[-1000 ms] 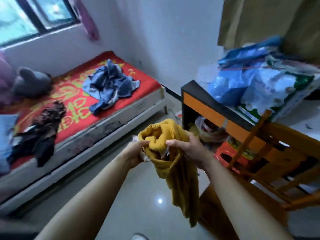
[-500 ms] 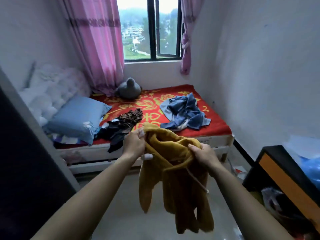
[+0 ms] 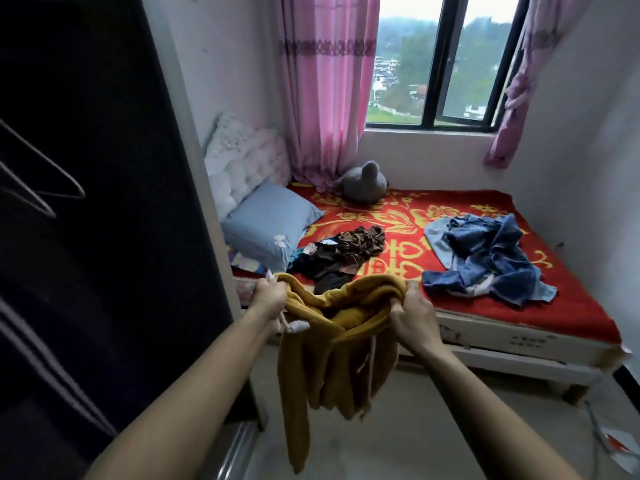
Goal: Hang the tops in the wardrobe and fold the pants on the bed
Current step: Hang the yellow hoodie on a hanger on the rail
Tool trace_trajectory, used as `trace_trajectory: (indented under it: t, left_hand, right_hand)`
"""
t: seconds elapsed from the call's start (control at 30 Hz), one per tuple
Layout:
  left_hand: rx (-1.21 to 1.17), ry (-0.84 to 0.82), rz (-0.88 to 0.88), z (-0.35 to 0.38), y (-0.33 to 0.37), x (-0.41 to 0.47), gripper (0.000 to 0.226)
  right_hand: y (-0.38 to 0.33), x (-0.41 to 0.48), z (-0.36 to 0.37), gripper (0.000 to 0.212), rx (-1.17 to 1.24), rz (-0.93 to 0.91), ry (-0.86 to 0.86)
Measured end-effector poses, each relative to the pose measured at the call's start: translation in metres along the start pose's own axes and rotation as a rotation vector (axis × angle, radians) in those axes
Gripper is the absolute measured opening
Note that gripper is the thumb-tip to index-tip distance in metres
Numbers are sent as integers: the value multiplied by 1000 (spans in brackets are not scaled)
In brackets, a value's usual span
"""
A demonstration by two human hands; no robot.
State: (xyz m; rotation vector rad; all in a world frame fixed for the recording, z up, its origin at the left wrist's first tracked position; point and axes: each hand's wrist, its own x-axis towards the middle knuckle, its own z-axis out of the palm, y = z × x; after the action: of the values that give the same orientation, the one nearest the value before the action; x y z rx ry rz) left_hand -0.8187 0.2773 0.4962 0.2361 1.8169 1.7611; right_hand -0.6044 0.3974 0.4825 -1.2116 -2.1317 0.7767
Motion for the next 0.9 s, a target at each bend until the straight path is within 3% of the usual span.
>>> trace_trajectory:
  t: [0.07,0.13,0.2,0.37,0.53,0.67,0.77,0.9]
  left_hand:
    - [-20,-18,-44,-19,1,8,25]
    - [11,-12,-47,-39,4,18,42]
    - [70,80,52,-56,9,27,42]
    - [361,532,348,-95,38,41,23]
    - [518,993,337,-145,69,35,10]
    - [791,1259,299,-192,86,7,17]
    - [646,1307,219,-218,103,-1,21]
    - [49,1149,228,-239,118,8,28]
  right_hand:
    - [-9,18,22,11,36,-13,-58]
    - [-20,40,45,9,112,13,-131]
    - [-31,67,69,19,158,-6,-220]
    - [-80,128,123,27,163,-233,-447]
    - [-147,162,160,24,411,-381,-474]
    - [-204,160,185,19,587,-530,-562]
    - [-245,149,200,29,557,-707,-690]
    - [-292,132,218,40,371,-833,-655]
